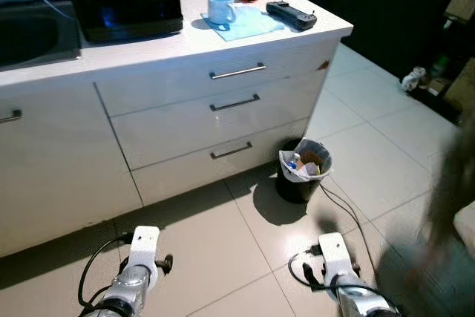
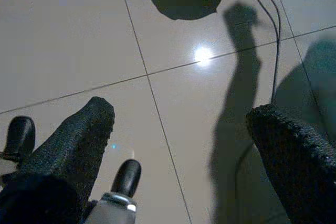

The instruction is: Kitchen organization

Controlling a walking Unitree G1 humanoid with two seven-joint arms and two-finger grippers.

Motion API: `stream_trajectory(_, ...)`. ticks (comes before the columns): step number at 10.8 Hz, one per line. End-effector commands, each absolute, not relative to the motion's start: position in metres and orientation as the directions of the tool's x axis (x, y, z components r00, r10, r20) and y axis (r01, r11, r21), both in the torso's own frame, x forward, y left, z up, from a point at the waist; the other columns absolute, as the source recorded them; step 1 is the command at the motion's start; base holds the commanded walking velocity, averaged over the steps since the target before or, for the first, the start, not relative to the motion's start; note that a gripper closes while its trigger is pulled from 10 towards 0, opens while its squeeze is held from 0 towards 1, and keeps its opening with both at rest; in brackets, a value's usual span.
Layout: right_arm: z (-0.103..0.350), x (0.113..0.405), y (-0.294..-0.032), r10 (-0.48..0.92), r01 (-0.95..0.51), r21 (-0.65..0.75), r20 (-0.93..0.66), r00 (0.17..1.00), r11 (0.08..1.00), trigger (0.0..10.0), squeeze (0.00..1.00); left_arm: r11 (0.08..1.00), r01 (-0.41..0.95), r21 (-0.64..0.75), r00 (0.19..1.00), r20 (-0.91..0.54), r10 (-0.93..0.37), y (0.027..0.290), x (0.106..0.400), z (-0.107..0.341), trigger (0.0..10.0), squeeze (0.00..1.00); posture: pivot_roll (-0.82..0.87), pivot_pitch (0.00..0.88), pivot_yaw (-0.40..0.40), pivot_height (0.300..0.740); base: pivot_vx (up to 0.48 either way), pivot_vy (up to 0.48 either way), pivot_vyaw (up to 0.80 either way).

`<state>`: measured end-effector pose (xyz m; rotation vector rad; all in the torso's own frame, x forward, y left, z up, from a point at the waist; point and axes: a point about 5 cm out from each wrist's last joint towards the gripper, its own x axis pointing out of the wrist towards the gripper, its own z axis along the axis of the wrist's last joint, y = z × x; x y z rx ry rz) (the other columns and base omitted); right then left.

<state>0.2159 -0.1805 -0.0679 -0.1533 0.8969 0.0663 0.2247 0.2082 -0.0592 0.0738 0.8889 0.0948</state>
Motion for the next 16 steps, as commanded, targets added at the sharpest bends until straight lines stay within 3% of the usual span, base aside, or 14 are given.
stream_trajectory(1,-0.066,0.219,-0.181,0.000,-0.108,-0.088,-0.775,0.632,0.990,10.0,0.00,0.993,-0.070,0.097,0.629,-0.769,0.119,0.209,0.226,-0.058,10.0,0.00,-0.01,0.000,-0.040,0.740,0.000,0.000,0.00)
stream_trajectory(3,-0.068,0.215,-0.180,0.018,-0.141,-0.090,-0.780,0.625,0.986,10.0,0.00,1.000,-0.013,0.023,0.622,-0.782,0.026,0.203,0.224,-0.060,10.0,0.00,0.00,0.000,-0.037,0.740,0.000,0.000,0.40)
stream_trajectory(6,-0.070,0.212,-0.184,-0.005,-0.117,-0.099,-0.783,0.622,0.988,10.0,0.00,0.999,0.004,0.035,0.609,-0.793,0.026,0.202,0.220,-0.063,10.0,0.00,0.00,0.000,-0.035,0.740,0.000,0.000,0.27)
stream_trajectory(16,-0.073,0.205,-0.184,-0.010,-0.129,-0.111,-0.793,0.609,0.985,10.0,0.00,0.998,0.019,0.054,0.598,-0.801,0.032,0.205,0.219,-0.063,10.0,0.00,0.01,0.000,-0.036,0.740,0.000,0.432,0.00)
